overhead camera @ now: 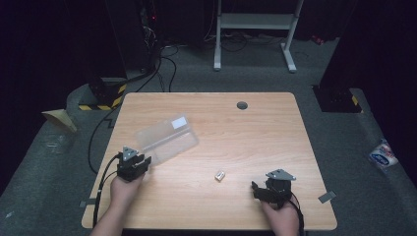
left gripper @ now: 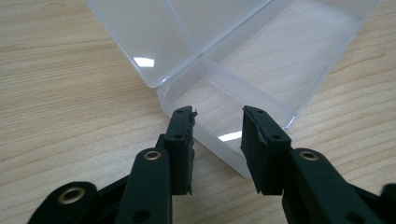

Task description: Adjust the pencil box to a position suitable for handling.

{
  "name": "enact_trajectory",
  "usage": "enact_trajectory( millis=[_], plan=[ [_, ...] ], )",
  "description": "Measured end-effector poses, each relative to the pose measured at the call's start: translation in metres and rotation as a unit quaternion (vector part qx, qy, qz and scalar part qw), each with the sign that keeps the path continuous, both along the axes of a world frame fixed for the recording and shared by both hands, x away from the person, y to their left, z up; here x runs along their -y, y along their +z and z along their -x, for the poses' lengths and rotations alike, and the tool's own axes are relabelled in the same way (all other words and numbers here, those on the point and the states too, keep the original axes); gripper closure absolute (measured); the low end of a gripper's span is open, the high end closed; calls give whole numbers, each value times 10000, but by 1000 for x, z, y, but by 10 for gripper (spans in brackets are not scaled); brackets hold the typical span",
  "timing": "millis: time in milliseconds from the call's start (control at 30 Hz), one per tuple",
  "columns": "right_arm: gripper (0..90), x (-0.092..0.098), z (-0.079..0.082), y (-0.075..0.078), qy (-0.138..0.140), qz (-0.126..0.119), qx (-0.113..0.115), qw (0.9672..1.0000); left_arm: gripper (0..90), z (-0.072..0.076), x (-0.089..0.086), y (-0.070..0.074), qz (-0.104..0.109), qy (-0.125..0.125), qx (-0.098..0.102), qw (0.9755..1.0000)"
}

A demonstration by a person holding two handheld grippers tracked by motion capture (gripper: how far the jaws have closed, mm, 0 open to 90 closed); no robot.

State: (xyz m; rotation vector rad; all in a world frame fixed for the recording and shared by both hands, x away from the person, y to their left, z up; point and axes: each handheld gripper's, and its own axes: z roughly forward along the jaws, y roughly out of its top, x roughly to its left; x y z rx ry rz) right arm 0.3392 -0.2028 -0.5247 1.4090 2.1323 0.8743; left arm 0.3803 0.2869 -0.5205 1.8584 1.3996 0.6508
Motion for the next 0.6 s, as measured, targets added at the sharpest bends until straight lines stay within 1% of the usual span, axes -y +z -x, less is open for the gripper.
enact_trajectory(
  millis=[100, 133, 200, 233, 300, 333, 367, 433, 467, 500, 533, 567, 600],
  plan=[
    [155, 0, 0, 0, -15, -16, -10, 10000, 644, 0, 0, 0, -50, -49, 0, 10000],
    [156, 0, 0, 0, -9, -15, -6, 10000, 645, 0, 1, 0, 13, -44, -6, 10000],
    [156, 0, 0, 0, -9, -16, -7, 10000, 646, 0, 3, 0, 65, -61, 6, 10000],
    [156, 0, 0, 0, -9, -15, -5, 10000, 648, -1, 4, 0, 110, -75, -23, 9999],
    [156, 0, 0, 0, -7, -17, -6, 10000, 655, -1, 5, 0, 125, -114, -28, 9999],
    [156, 0, 0, 0, -7, -20, -10, 10000, 659, 0, 11, -1, 145, -150, -12, 9998],
    [156, 0, 0, 0, -7, -20, -10, 10000, 661, 0, 11, -1, 145, -150, -12, 9998],
    [157, 0, 0, 0, 13, -11, 0, 10000, 671, -3, 21, 0, 131, -269, -49, 9995],
    [157, 0, 0, 0, 15, -8, 2, 10000, 672, -4, 26, 0, 137, -312, -36, 9994],
    [158, 0, 0, 0, 20, -12, -6, 10000, 671, -4, 26, 0, 137, -312, -36, 9994],
    [159, 0, 0, 0, 29, -11, -5, 10000, 670, -3, 35, -1, 111, -411, -3, 9991],
    [159, 0, 0, 0, 29, -11, -5, 10000, 668, -3, 35, -1, 111, -411, -3, 9991],
    [161, 0, 0, 0, 50, -8, 1, 10000, 668, -1, 41, -2, 112, -506, 35, 9986]
  ],
)
